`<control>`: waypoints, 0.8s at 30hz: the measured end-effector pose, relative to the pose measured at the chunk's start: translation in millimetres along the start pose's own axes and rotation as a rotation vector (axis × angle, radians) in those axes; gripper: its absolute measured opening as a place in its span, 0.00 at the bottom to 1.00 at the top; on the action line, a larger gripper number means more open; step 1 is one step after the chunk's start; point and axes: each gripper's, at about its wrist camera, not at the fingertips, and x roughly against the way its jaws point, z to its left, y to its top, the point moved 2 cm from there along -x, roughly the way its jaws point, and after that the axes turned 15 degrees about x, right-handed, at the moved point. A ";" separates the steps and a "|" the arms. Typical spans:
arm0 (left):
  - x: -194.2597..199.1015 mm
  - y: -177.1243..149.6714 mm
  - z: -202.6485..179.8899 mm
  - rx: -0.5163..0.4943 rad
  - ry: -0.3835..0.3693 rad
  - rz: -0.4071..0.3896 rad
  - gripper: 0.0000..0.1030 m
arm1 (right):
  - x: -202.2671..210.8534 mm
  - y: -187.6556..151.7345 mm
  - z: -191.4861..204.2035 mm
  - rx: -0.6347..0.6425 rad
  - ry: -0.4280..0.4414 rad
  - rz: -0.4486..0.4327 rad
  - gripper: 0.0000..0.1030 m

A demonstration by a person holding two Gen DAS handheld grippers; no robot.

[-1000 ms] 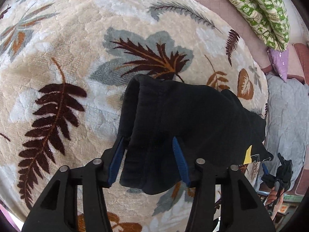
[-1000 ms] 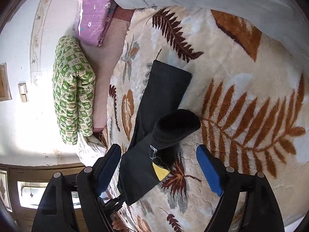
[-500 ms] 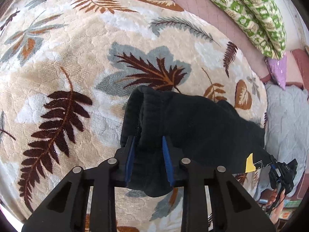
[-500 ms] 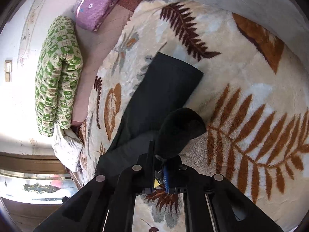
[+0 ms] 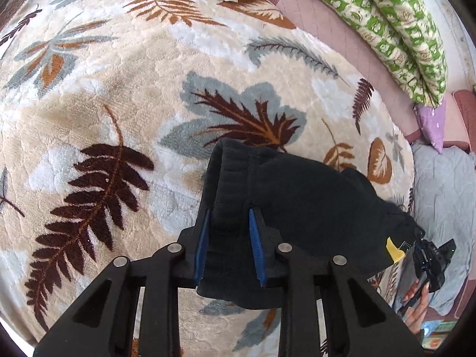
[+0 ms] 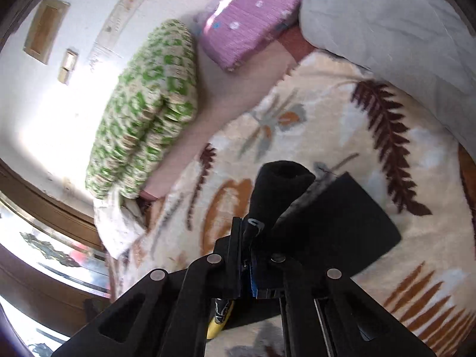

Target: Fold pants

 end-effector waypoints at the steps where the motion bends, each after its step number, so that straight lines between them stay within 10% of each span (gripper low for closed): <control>1: -0.7 -0.5 0.8 -0.004 0.002 0.001 0.23 | -6.7 -8.7 -13.6 -0.004 -0.035 0.026 0.04; 6: -0.8 0.8 -2.7 -0.025 0.001 0.015 0.23 | -10.8 -36.4 -56.4 -0.079 -0.018 0.097 0.12; 13: -6.1 5.0 -3.2 0.000 -0.049 0.071 0.27 | -1.2 -26.9 -77.1 -0.246 0.052 0.028 0.49; 17: -1.4 8.1 -0.6 0.018 -0.070 0.077 0.27 | -16.4 -25.7 -69.3 -0.223 0.026 0.088 0.48; 21: 4.7 11.9 2.2 0.073 -0.111 0.092 0.17 | -17.7 -24.3 -57.1 -0.166 -0.032 0.134 0.04; 24: 11.9 16.6 2.2 0.104 -0.166 0.092 0.10 | -7.1 -16.4 -44.1 -0.147 -0.029 0.101 0.04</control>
